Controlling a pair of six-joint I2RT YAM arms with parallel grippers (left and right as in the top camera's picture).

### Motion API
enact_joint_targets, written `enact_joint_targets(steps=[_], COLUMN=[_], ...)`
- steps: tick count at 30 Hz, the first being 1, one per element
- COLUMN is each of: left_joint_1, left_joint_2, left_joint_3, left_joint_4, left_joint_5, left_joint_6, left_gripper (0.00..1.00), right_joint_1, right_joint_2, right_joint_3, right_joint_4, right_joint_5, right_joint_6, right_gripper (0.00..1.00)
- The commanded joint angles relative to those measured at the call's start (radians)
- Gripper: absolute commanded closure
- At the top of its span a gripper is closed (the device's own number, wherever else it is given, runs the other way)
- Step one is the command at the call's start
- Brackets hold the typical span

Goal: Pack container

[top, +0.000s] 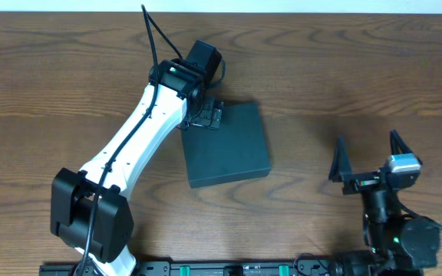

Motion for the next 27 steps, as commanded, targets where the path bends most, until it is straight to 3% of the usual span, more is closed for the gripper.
enact_joint_targets(steps=[1, 10, 27], left_joint_1=[0.003, 0.003, 0.003], left_joint_2=[0.008, 0.008, 0.008], left_joint_3=[-0.005, -0.005, -0.005], left_joint_4=[-0.003, -0.003, -0.003], left_joint_5=[-0.012, -0.012, -0.012], left_joint_6=[-0.006, -0.006, -0.006], left_gripper=[0.01, 0.01, 0.01], right_joint_1=[-0.03, -0.064, -0.069], right_joint_2=[-0.019, -0.053, -0.181], right_joint_3=[-0.067, -0.251, -0.381], right_joint_4=[0.053, 0.204, 0.212], right_joint_5=[0.01, 0.01, 0.009], right_joint_6=[0.06, 0.086, 0.105], right_gripper=[0.01, 0.01, 0.01])
